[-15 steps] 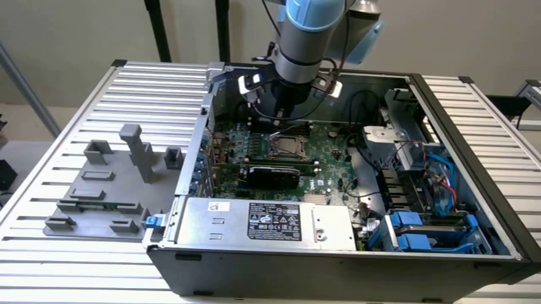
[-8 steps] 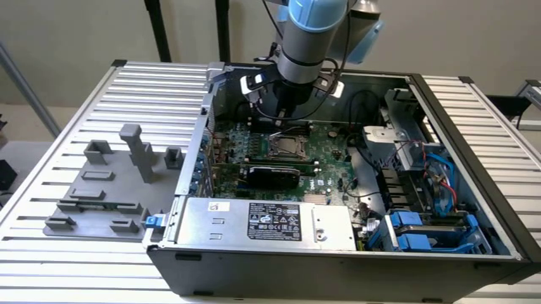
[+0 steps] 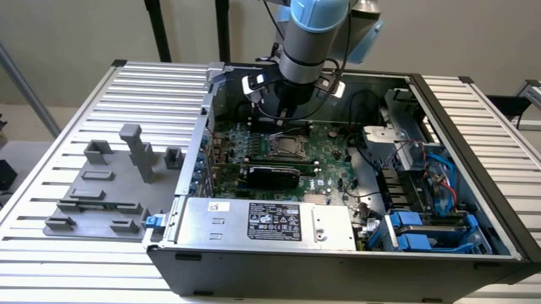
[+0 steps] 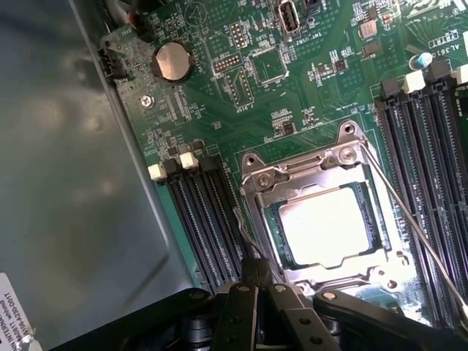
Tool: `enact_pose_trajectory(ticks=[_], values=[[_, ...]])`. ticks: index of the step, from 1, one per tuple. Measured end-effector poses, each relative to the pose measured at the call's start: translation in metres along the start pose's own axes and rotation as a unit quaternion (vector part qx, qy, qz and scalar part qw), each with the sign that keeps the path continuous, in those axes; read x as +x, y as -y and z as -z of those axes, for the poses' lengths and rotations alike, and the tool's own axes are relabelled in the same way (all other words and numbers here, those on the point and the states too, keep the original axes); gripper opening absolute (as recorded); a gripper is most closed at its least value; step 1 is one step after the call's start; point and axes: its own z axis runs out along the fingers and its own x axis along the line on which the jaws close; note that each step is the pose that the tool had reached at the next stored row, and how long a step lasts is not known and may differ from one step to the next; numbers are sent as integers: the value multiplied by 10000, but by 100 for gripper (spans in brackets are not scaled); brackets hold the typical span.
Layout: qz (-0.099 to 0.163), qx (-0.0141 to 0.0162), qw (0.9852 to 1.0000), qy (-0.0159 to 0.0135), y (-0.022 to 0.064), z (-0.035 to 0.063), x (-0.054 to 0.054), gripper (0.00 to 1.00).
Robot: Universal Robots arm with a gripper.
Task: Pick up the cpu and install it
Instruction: 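Install the first cpu locking lever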
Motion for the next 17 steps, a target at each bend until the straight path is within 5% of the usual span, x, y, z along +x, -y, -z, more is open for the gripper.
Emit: enact_pose_trajectory(ticks=[17], values=[[-3, -13, 10000, 33, -96, -54, 24, 11]])
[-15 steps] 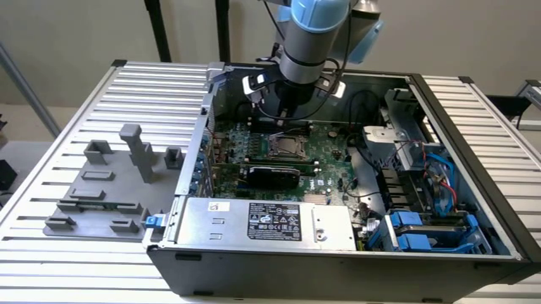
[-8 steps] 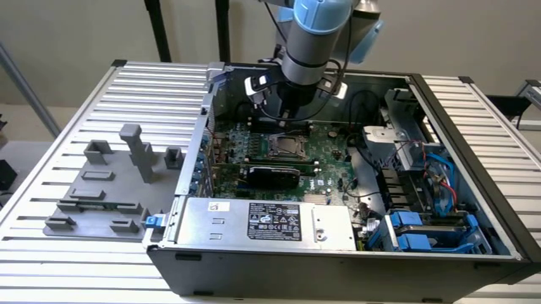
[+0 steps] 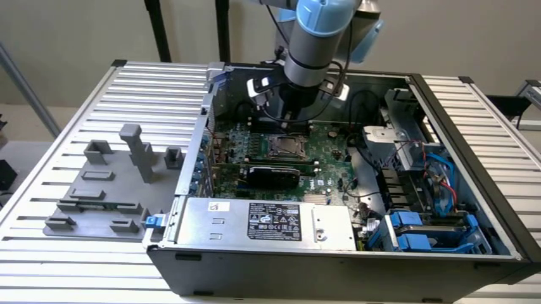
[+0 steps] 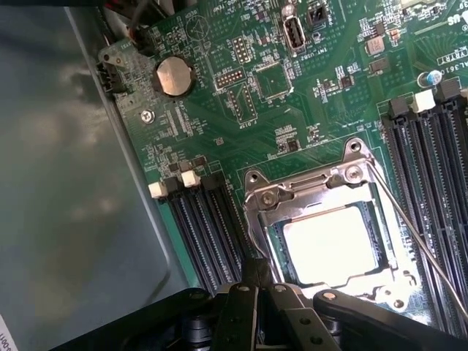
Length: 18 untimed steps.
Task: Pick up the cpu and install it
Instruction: 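Install the first cpu locking lever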
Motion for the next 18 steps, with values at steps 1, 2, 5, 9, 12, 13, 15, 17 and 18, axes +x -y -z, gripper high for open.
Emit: enact_pose_trajectory(ticks=[1, 2, 5, 9, 12, 13, 15, 17, 18], values=[[0, -1, 10000, 3, -6, -5, 1, 11], [-1, -3, 10000, 7, -12, -9, 3, 11], [-1, -6, 10000, 16, -31, -22, 6, 11], [-2, -9, 10000, 25, -56, -37, 12, 11], [-3, -10, 10000, 27, -79, -42, 19, 11], [-2, -10, 10000, 27, -88, -43, 22, 11], [-2, -10, 10000, 26, -101, -44, 27, 11], [-2, -10, 10000, 25, -106, -45, 28, 11], [-2, -10, 10000, 23, -108, -46, 28, 11]])
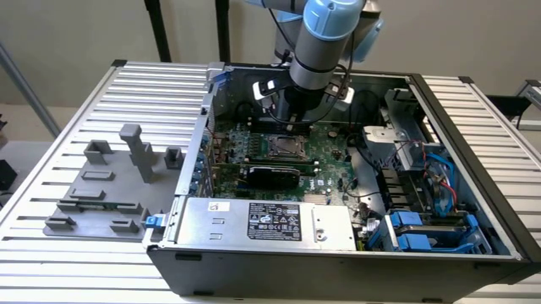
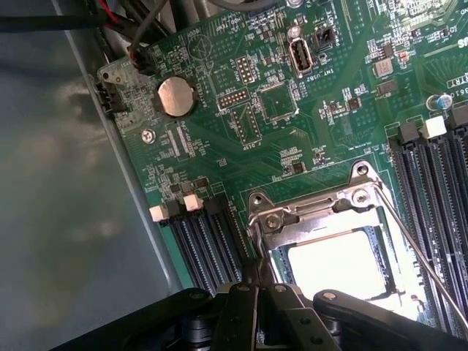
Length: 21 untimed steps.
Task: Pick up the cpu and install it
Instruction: 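Install the first cpu locking lever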
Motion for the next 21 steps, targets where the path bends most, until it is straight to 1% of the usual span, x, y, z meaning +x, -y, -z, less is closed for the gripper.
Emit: enact_pose_trajectory(ticks=[5, 10, 14, 17, 21], values=[[0, 1, 10000, 0, -7, 4, -16, 11], [2, 3, 10000, -18, -14, 4, -30, 11], [4, 0, 10000, -28, -17, 4, -32, 11], [6, 5, 10000, -48, -18, 10, -32, 11], [10, 21, 10000, -87, -8, 87, -23, 11]])
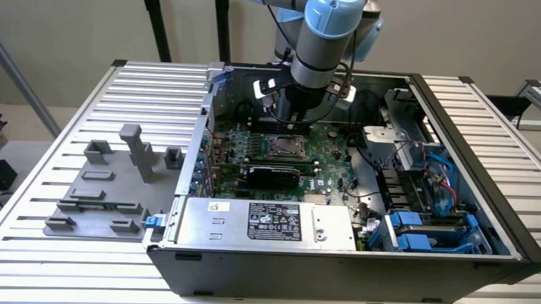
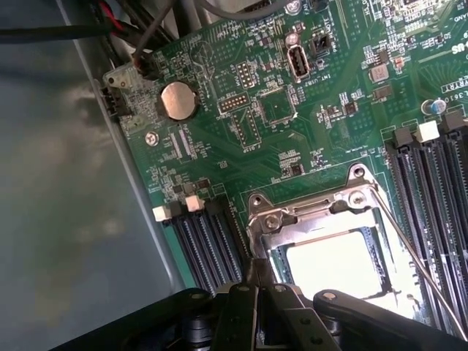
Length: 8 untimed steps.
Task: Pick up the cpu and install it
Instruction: 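Install the first cpu locking lever, then install the second cpu locking lever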
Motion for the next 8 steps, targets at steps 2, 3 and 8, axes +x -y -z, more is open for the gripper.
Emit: enact_pose_trajectory(ticks=[2, 3, 8], values=[[2, 8, 10000, -20, 0, 26, -7, 11], [2, 10, 10000, -27, -1, 30, -11, 11], [2, 11, 10000, -29, -2, 32, -13, 11]])
